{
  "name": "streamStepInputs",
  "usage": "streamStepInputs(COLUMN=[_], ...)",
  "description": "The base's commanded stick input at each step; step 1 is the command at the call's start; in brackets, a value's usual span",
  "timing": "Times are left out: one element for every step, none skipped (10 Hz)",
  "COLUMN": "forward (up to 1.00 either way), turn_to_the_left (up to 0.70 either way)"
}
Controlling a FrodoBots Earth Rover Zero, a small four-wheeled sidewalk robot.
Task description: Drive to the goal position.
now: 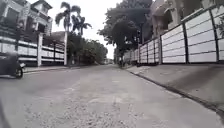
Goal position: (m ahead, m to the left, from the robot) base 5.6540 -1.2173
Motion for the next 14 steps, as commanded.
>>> streamStepInputs(forward=[0.7, 0.7, 0.7, 0.7, 0.7, 0.7, 0.7, 0.7, 0.7, 0.7, 0.7, 0.7, 0.7, 0.7], turn_to_the_left=[0.0, 0.0, 0.0, 0.0, 0.0, 0.0, 0.0, 0.0, 0.0, 0.0, 0.0, 0.0, 0.0, 0.0])
